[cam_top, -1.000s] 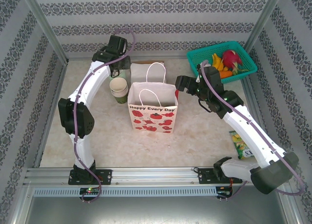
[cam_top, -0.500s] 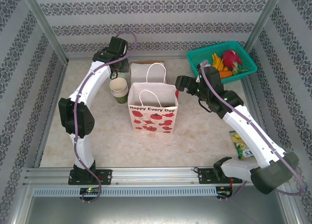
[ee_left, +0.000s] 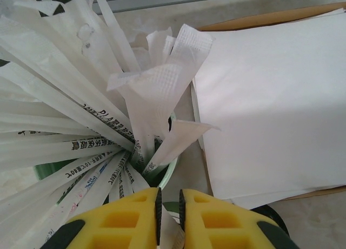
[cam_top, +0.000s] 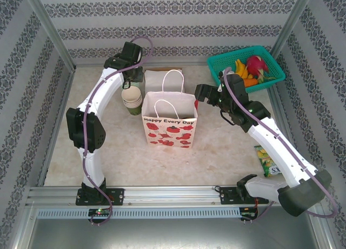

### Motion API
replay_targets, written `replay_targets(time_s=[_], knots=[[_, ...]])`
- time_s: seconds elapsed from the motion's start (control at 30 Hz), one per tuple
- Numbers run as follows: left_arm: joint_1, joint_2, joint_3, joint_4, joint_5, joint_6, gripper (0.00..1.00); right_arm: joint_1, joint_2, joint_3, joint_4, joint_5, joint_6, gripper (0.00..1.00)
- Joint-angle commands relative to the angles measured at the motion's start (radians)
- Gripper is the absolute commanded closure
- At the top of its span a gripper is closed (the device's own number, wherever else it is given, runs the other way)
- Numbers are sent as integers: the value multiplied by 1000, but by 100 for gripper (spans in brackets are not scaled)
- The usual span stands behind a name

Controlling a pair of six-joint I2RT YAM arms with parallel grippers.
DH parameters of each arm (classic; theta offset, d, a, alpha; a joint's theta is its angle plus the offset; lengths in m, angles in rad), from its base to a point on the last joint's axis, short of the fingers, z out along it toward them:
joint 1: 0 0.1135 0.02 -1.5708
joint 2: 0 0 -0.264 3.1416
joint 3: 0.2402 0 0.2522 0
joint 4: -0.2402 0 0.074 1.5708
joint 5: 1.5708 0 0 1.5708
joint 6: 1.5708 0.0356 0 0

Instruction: Pack the takeout coffee

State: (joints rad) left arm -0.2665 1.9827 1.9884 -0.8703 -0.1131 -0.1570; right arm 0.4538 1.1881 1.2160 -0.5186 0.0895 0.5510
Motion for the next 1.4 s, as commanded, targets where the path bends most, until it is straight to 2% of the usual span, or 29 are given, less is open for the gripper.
replay_targets(time_s=[0.0, 0.3, 0.5, 0.6, 0.73, 0.83, 0.97, 1.13, 1.27, 1.37], knots=[[-2, -9, 9, -35, -8, 21, 83, 0, -21, -19, 14, 20, 13, 2], [-1, -38, 16, -41, -5, 45, 94, 0, 0, -54, 19, -34, 42, 2], [-2, -85, 18, -52, -3, 60, 100, -3, 13, -83, 29, -203, 74, 2], [-3, -133, 22, -78, 9, 60, 100, -3, 21, -94, 61, -306, 94, 2], [-3, -250, 25, -159, 8, 50, 100, 3, 62, -97, 123, -449, 114, 2], [-3, -367, 14, -210, 21, 29, 100, 19, 106, -81, 167, -505, 117, 2], [-3, -525, -1, -242, 108, 6, 100, 44, 172, -19, 170, -537, 97, 2], [-2, -651, 8, -226, 316, -15, 100, 52, 218, 27, 170, -554, 87, 2], [-3, -662, 14, -195, 489, -17, 100, 52, 215, 39, 168, -530, 90, 2], [-3, -642, 44, -222, 505, 14, 100, 52, 205, 32, 166, -507, 89, 2]])
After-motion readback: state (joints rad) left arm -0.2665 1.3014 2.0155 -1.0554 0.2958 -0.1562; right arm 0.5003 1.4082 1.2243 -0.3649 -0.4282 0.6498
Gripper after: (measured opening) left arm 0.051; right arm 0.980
